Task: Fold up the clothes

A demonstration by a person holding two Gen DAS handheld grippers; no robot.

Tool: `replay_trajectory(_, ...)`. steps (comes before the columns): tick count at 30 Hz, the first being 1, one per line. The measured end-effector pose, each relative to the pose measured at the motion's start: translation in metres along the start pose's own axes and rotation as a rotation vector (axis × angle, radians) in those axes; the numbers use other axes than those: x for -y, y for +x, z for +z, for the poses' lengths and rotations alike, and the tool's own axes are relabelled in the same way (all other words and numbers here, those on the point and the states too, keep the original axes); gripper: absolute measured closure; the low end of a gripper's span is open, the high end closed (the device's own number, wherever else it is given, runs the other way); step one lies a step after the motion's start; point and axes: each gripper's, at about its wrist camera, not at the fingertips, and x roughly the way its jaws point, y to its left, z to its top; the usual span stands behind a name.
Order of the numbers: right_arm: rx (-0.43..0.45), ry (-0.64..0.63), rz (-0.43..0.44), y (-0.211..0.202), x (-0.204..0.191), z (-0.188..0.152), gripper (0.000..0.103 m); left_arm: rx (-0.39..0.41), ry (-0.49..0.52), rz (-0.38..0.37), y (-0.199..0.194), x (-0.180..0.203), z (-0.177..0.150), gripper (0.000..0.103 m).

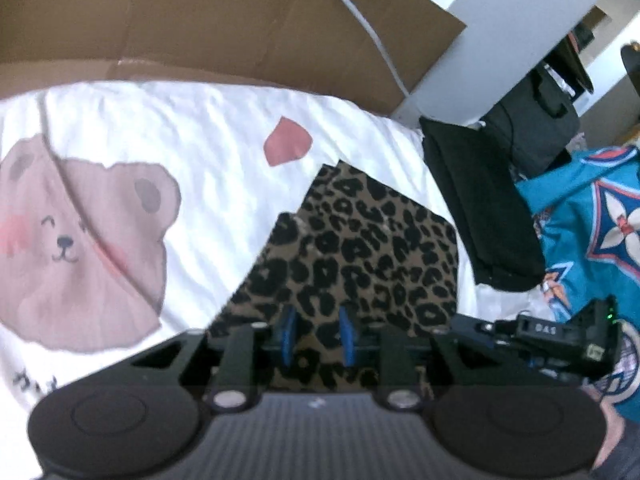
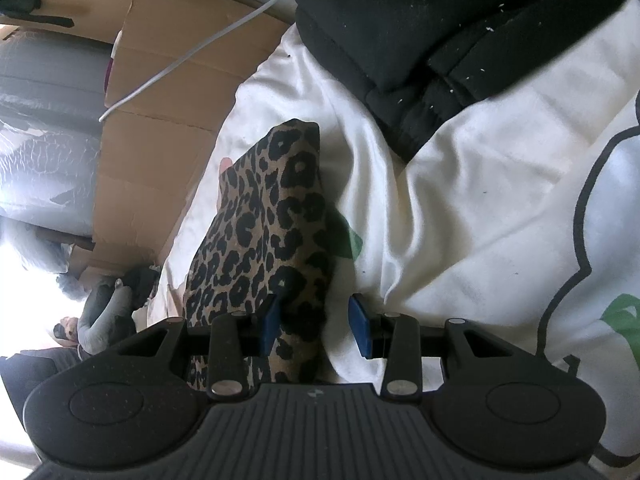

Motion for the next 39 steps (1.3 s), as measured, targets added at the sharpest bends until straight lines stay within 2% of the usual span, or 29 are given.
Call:
replay_trajectory(8, -0.008, -0.003, 0.003, 0.004, -0.001, 0.004, 0.062, 0.042, 0.139, 0.077, 0.021, 0.005, 0.009, 0.078)
replay_trajectory(13, -0.010, -0.004, 0.003, 0.006, 0.000, 0.005, 0.061, 0.058, 0.153, 0.059, 0.030, 0.005, 0.017, 0.078)
replay_trajectory(22, -0.014, -0.011, 0.013, 0.005, 0.001, 0.004, 0.061, 0.042, 0.182, 0.023, 0.036, 0.007, 0.013, 0.078)
replay_trajectory(23, -0.014, -0.010, 0.014, 0.006, 0.002, 0.004, 0.061, 0.041, 0.185, 0.019, 0.037, 0.007, 0.013, 0.079)
replay_trajectory(24, -0.014, -0.009, 0.014, 0.006, 0.002, 0.004, 0.061, 0.039, 0.188, 0.015, 0.037, 0.007, 0.012, 0.087)
replay_trajectory(25, -0.013, -0.008, 0.014, 0.006, 0.002, 0.004, 0.061, 0.041, 0.189, 0.009, 0.037, 0.007, 0.012, 0.099)
replay_trajectory(30, -0.010, 0.003, 0.025, 0.005, 0.001, 0.003, 0.058, 0.071, 0.195, 0.004, 0.028, 0.006, 0.018, 0.101)
replay_trajectory(33, -0.018, 0.020, 0.058, 0.006, 0.000, 0.002, 0.057, 0.087, 0.197, 0.029, 0.024, 0.005, 0.020, 0.101)
replay_trajectory(39, -0.030, 0.011, 0.065, 0.014, -0.004, 0.000, 0.057, 0.061, 0.195, 0.079, 0.034, -0.005, 0.013, 0.102)
